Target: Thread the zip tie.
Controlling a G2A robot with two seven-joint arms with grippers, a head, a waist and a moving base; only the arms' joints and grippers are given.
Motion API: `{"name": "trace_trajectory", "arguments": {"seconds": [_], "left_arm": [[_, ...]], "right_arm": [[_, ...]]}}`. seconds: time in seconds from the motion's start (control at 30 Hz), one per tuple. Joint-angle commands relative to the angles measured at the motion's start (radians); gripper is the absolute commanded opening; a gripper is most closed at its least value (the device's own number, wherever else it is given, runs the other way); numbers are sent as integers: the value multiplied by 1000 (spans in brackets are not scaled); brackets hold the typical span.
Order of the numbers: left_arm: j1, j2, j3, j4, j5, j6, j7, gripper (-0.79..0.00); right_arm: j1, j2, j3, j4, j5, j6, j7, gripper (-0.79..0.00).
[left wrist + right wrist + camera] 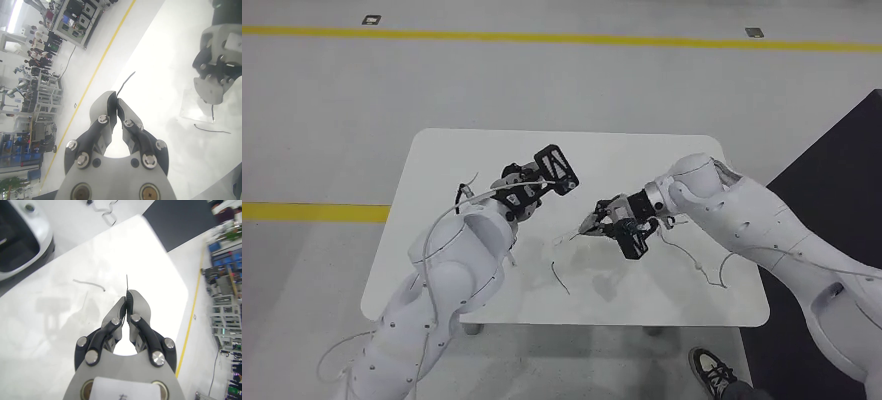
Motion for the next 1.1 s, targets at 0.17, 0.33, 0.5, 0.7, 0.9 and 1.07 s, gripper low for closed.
{"name": "trace_trajectory", "arguments": {"seconds": [0.17, 0.33, 0.5, 0.7, 0.9, 1.07], "left_arm": [[47, 5, -72, -16, -55, 13, 11, -785], [47, 5, -72, -16, -55, 13, 11, -785], [47, 5, -72, -16, -55, 13, 11, -785], [47, 5, -72, -16, -55, 13, 11, -785], [47, 5, -72, -16, -55, 13, 11, -785], [47, 5, -72, -16, -55, 13, 11, -785]], "right_arm": [[-47, 99, -42, -80, 387, 192, -207, -785], [-47, 99, -42, -80, 387, 192, -207, -785], [-47, 99, -42, -80, 387, 192, -207, -785], [-47, 99, -42, -80, 387, 192, -207, -785], [-129, 107, -5, -173, 720, 101, -116, -785], [-189, 152, 94, -279, 1267, -240, 225, -785]]}}
